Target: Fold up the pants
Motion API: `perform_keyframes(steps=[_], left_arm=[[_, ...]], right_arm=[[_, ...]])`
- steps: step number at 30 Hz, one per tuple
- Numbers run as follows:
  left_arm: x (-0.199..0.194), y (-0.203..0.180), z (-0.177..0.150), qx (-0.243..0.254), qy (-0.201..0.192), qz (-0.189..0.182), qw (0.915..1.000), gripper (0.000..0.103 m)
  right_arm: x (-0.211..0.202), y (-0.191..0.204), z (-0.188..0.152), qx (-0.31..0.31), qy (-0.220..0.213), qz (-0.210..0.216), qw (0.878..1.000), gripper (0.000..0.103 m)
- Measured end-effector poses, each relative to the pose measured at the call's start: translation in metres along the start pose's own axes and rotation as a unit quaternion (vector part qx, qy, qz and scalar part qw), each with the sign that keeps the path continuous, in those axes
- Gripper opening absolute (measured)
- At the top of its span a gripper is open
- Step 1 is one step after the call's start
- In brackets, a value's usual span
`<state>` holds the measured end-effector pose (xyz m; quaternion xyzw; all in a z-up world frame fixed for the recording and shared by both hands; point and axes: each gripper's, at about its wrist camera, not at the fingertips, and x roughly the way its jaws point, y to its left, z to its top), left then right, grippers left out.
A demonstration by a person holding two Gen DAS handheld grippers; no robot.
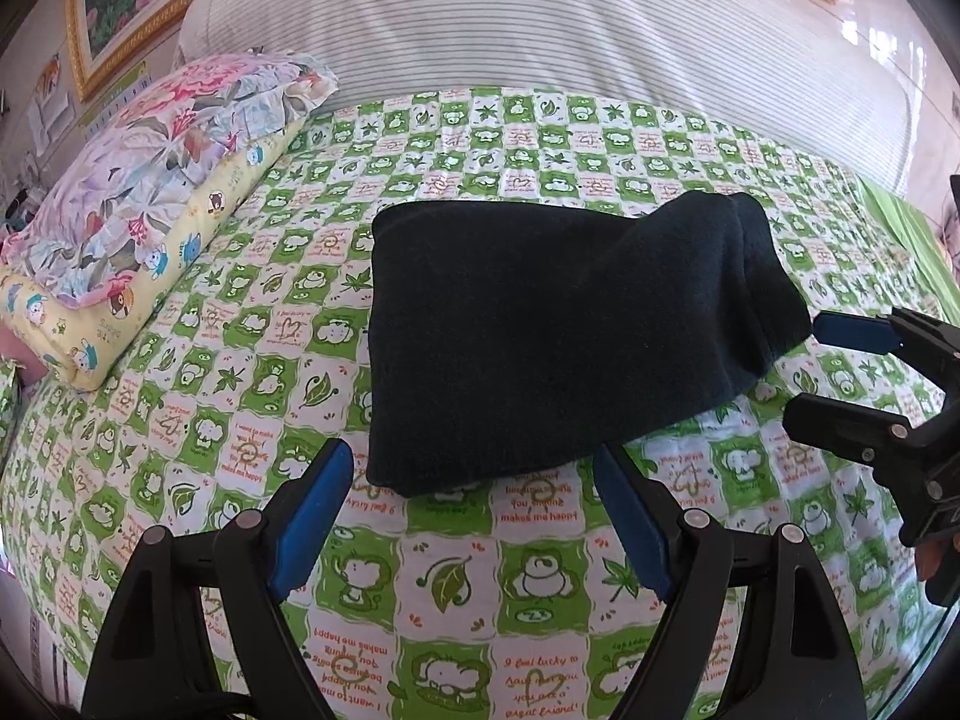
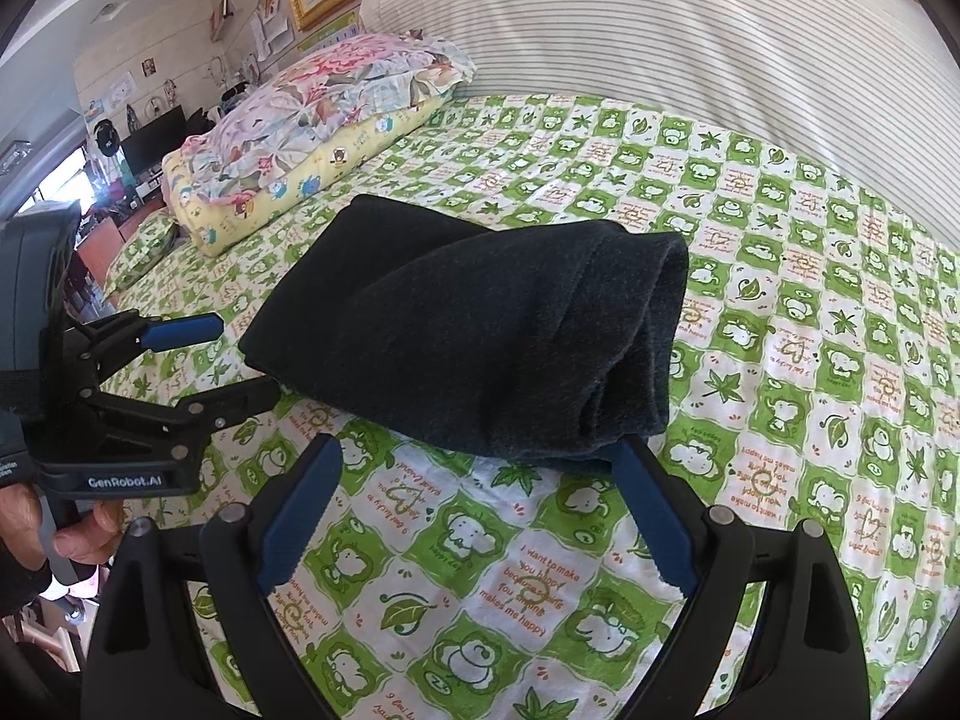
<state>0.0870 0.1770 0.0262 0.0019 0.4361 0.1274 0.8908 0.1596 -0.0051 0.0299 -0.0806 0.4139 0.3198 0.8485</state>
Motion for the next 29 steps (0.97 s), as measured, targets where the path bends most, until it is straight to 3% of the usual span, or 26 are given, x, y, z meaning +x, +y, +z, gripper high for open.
perform_keyframes(steps=[29], left_arm=[[0.0051,-0.0029,0.0031,0.008,0.013,-0.008,0.9999,0.083]], right_arm=[[-0.0002,-0.0101,-0.0009,0.014,0.0,-0.004,1.0,0.093]])
